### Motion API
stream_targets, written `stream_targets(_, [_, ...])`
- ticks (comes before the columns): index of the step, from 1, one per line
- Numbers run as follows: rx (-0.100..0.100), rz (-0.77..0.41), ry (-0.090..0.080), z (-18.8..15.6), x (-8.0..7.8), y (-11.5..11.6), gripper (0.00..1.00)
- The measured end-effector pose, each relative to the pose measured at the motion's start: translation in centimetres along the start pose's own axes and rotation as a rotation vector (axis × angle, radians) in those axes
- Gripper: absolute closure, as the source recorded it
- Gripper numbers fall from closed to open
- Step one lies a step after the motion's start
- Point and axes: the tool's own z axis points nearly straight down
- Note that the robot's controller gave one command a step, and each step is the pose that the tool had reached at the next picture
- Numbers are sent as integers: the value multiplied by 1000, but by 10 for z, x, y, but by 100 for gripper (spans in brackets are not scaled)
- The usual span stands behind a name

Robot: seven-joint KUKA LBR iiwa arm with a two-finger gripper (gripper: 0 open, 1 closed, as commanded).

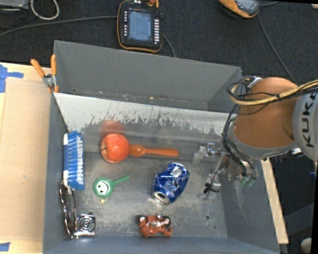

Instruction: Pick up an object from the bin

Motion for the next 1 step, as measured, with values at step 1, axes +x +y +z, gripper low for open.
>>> stream_targets(1, [-1, -68, 2, -92, -15, 8, 0])
